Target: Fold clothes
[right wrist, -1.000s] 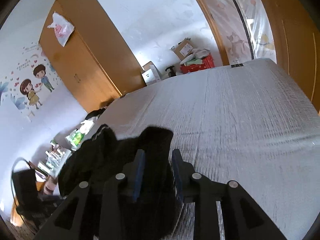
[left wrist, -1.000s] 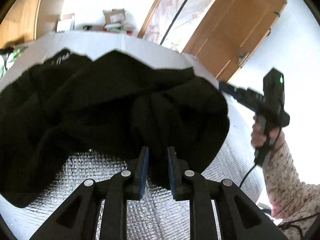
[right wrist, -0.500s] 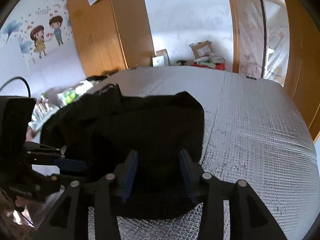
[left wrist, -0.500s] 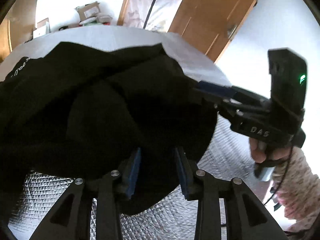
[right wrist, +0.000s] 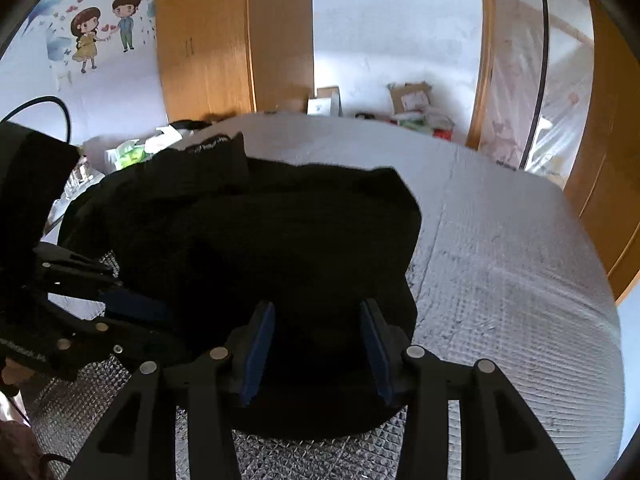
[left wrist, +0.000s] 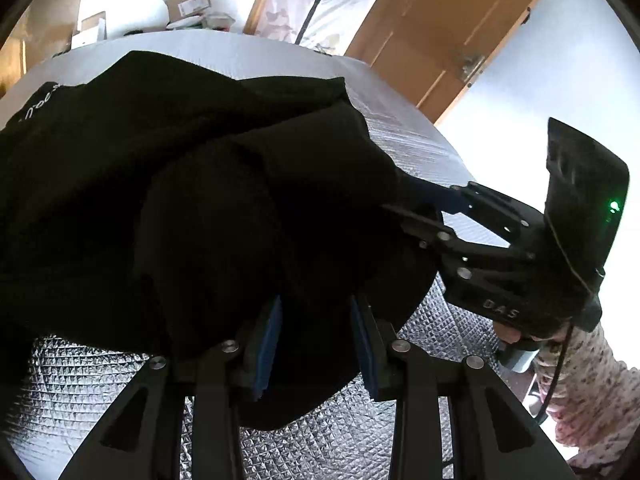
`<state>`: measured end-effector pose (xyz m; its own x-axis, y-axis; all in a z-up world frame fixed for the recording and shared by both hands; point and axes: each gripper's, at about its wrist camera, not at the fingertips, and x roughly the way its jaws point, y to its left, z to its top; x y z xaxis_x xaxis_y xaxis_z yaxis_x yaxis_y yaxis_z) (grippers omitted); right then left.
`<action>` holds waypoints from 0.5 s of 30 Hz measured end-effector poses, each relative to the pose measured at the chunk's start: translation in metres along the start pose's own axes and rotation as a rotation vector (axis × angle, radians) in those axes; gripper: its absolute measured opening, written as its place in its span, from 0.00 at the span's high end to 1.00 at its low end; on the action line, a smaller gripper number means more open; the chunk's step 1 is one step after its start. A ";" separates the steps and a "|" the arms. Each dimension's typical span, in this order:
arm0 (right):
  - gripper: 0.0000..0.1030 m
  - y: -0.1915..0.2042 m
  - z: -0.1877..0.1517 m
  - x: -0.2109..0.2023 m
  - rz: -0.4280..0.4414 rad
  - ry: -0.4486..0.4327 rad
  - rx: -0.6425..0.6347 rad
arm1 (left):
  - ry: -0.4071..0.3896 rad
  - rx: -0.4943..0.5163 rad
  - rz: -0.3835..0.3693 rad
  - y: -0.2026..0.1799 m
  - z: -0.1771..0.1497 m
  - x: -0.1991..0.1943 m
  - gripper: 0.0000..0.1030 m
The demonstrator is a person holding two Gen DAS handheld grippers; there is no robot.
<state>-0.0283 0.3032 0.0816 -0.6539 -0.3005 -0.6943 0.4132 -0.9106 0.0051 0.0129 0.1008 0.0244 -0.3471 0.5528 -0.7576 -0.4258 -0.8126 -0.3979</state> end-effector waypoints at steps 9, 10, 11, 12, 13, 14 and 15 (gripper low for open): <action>0.74 0.004 0.002 0.009 -0.091 0.031 -0.026 | -0.010 -0.003 0.008 -0.005 -0.004 -0.001 0.65; 0.79 0.003 0.002 0.008 -0.091 0.029 -0.015 | -0.010 0.000 0.012 -0.006 -0.005 -0.001 0.65; 0.83 0.002 0.003 0.007 -0.090 0.024 -0.006 | -0.009 0.002 0.015 -0.007 -0.005 -0.001 0.65; 0.85 0.001 0.005 0.004 -0.090 0.017 0.000 | -0.009 0.005 0.018 -0.008 -0.006 0.000 0.65; 0.87 0.000 0.006 0.002 -0.091 0.009 0.005 | -0.008 0.007 0.019 -0.008 -0.006 0.000 0.65; 0.88 -0.001 0.008 0.000 -0.092 0.002 0.011 | -0.007 0.009 0.019 -0.008 -0.007 -0.001 0.65; 0.88 -0.002 0.010 -0.003 -0.090 -0.007 0.020 | -0.006 0.011 0.019 -0.007 -0.007 -0.001 0.65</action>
<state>-0.0336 0.3030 0.0911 -0.6919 -0.2195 -0.6878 0.3401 -0.9394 -0.0423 0.0226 0.1048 0.0246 -0.3600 0.5379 -0.7623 -0.4280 -0.8212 -0.3774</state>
